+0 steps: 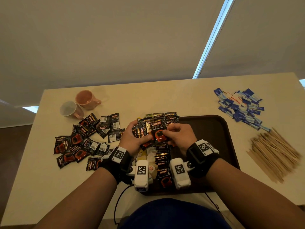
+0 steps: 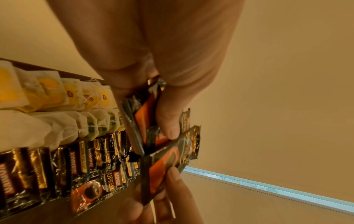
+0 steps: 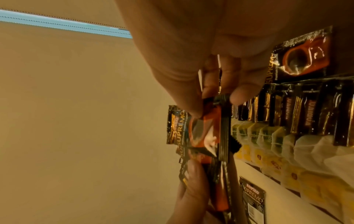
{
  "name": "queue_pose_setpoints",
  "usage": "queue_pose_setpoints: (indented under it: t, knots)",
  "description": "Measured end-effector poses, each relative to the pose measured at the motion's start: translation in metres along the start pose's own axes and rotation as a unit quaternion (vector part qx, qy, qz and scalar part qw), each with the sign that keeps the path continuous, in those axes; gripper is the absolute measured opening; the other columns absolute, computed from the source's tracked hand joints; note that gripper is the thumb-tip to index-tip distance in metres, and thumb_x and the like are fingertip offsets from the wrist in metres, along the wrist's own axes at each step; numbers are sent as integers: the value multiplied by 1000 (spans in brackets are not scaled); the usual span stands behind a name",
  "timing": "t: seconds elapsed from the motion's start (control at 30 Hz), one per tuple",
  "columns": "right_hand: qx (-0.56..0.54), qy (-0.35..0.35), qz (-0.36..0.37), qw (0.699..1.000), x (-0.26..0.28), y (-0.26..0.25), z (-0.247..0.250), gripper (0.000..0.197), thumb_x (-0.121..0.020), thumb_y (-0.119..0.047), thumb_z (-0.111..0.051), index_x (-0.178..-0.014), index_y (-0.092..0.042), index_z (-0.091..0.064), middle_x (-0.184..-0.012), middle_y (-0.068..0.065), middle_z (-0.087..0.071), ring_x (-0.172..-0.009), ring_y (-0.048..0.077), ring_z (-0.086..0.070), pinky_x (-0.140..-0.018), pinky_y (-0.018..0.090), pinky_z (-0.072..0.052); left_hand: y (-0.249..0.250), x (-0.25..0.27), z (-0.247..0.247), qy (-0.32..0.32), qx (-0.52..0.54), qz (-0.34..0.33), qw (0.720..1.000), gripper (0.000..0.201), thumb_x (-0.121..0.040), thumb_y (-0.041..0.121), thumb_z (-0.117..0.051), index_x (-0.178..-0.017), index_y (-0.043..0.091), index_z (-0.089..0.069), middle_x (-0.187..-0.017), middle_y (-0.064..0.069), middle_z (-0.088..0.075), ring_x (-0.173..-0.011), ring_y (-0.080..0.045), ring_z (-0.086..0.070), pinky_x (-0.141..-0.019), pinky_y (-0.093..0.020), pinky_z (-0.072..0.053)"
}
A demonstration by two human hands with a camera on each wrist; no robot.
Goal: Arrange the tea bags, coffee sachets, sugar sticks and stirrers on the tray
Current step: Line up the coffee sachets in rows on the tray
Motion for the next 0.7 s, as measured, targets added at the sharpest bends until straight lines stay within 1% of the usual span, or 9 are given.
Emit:
queue_pose_setpoints:
  t: [0.1,0.17,0.27,0.37,0.4,0.5,0.53,0.63,0.7]
  knots:
    - [-2,-4,-6,1000,-3,2,3,8,-88,-10,-72,-91,-11,-65,-95,15,-72,-76,20,-70,-52,21,-51,2,-1,3,7,-11,-6,1000,75,-54,7,-90,-102,57,-60,-140,-8,-50,-122,-36,-56,-95,-60,-52]
    - [-2,-17,3,1000,-2,0,3,7,-88,-8,-70,-89,-12,-64,-92,13,-72,-79,22,-69,-55,23,-53,2,-1,1,3,-26,-9,1000,75,-54,7,-89,-101,58,-61,-138,-9,-53,-120,-35,-59,-94,-59,-53]
    - [3,-19,23,1000,0,-5,2,10,-86,-7,-72,-91,-12,-65,-85,8,-70,-73,17,-67,-55,22,-54,5,1,-5,-11,-59,-22,998,77,-50,12,-91,-105,55,-59,-128,-7,-61,-115,-31,-63,-92,-58,-54]
    - [10,-20,24,999,0,-9,2,12,-86,-7,-73,-93,-13,-66,-87,7,-69,-64,10,-65,-51,19,-52,5,1,-7,-9,-100,-43,994,81,-41,31,-95,-104,63,-56,-133,1,-58,-120,-28,-60,-96,-55,-53]
    - [11,-21,26,999,0,-10,2,11,-86,-7,-73,-91,-14,-66,-88,7,-69,-64,9,-65,-52,19,-52,5,2,-8,-11,-102,-43,994,82,-41,32,-96,-105,62,-56,-134,1,-57,-121,-28,-59,-97,-56,-52]
    - [9,-22,20,1000,0,-10,4,7,-88,-7,-70,-88,-13,-67,-87,8,-70,-62,9,-64,-52,19,-51,6,2,-8,-8,-91,-45,995,78,-59,9,-93,-114,48,-55,-128,-1,-60,-117,-28,-61,-97,-56,-52]
    - [5,-21,17,1000,0,-10,5,6,-89,-7,-69,-86,-13,-68,-86,8,-70,-62,10,-64,-52,20,-51,6,2,-8,-9,-88,-46,995,76,-62,5,-91,-114,47,-55,-127,-1,-61,-116,-28,-62,-97,-56,-53]
    - [-18,-25,-4,1000,-2,-6,5,4,-91,-6,-66,-88,-9,-66,-89,11,-70,-72,17,-67,-54,23,-53,10,4,-7,-12,-81,-46,996,76,-53,17,-94,-108,56,-57,-130,-2,-60,-117,-29,-62,-95,-57,-54]
    - [-66,-49,-32,996,0,-4,3,3,-91,-3,-66,-93,-5,-65,-92,13,-70,-78,19,-70,-55,24,-57,12,4,-7,-4,-78,-49,996,74,-61,7,-91,-108,52,-56,-126,-3,-61,-115,-30,-63,-94,-57,-54]
Point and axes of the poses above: each hand's wrist, its own x-axis away from the middle knuckle, its own z-axis out of the back of the hand, y = z × x, the point moved 5 cm from there along -x, towards the middle knuckle
